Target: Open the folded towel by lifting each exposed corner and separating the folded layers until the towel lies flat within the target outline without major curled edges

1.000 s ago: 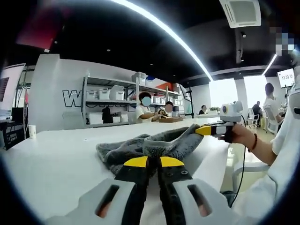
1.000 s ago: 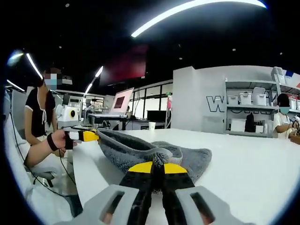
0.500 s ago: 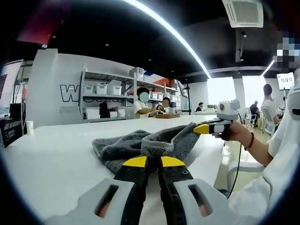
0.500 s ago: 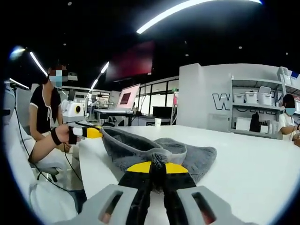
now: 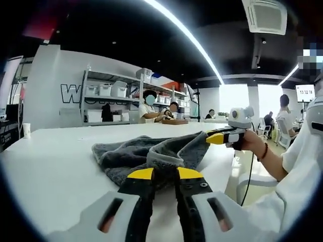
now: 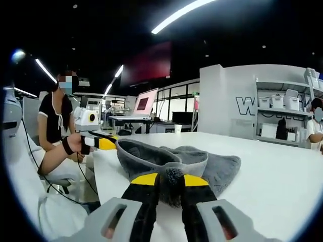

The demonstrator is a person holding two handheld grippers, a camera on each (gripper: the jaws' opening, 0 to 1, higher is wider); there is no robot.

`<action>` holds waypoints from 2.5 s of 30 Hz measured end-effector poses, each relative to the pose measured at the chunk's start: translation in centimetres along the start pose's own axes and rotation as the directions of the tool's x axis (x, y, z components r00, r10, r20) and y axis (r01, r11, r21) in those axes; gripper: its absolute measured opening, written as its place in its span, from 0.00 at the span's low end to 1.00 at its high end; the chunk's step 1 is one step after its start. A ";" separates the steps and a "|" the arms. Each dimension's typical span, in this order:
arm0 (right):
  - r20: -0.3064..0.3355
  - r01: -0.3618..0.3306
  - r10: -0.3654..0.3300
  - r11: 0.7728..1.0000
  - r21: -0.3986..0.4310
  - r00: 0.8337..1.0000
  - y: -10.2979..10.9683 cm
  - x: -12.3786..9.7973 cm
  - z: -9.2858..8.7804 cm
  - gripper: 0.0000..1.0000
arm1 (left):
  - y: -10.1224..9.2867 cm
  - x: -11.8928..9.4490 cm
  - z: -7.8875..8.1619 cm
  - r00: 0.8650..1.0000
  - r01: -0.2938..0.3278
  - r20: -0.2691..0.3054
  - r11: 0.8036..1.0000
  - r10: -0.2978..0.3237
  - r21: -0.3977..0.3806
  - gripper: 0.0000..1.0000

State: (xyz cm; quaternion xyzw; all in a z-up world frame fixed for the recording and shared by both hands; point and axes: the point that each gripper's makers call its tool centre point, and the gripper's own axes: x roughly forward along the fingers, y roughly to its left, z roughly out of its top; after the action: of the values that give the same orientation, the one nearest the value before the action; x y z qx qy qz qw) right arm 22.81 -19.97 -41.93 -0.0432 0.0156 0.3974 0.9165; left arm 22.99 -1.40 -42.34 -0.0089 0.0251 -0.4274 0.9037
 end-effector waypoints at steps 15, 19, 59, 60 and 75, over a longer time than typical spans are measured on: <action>0.026 0.035 -0.034 0.999 -0.009 0.999 -0.6 -0.5 0.8 0.15 | -0.4 0.0 0.3 1.000 0.013 0.008 1.000 -0.013 -0.009 0.23; 0.042 0.037 -0.037 0.999 -0.005 0.998 -0.6 -0.6 1.2 0.17 | -0.4 0.0 0.5 0.999 0.020 0.026 0.999 -0.019 -0.032 0.23; 0.025 0.015 -0.014 0.999 -0.031 1.000 -0.4 -0.2 0.7 0.00 | -0.9 0.3 -1.1 0.996 0.035 -0.079 0.997 -0.029 0.073 0.03; 0.020 -0.006 0.006 1.000 -0.014 1.000 -0.2 -0.4 0.6 0.00 | -1.3 0.3 -1.2 0.995 0.054 -0.084 0.997 -0.049 0.054 0.03; -0.035 -0.085 0.084 0.996 -0.016 0.996 0.7 -1.5 -0.2 0.00 | -3.2 -0.8 -1.4 0.974 0.169 -0.163 0.984 -0.158 0.053 0.02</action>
State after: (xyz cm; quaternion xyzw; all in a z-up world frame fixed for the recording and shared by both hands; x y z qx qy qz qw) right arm 21.24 -20.58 -42.05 -0.0573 0.0297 0.4351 0.8981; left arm 19.90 -2.79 -43.62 0.0529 0.0816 -0.5002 0.8604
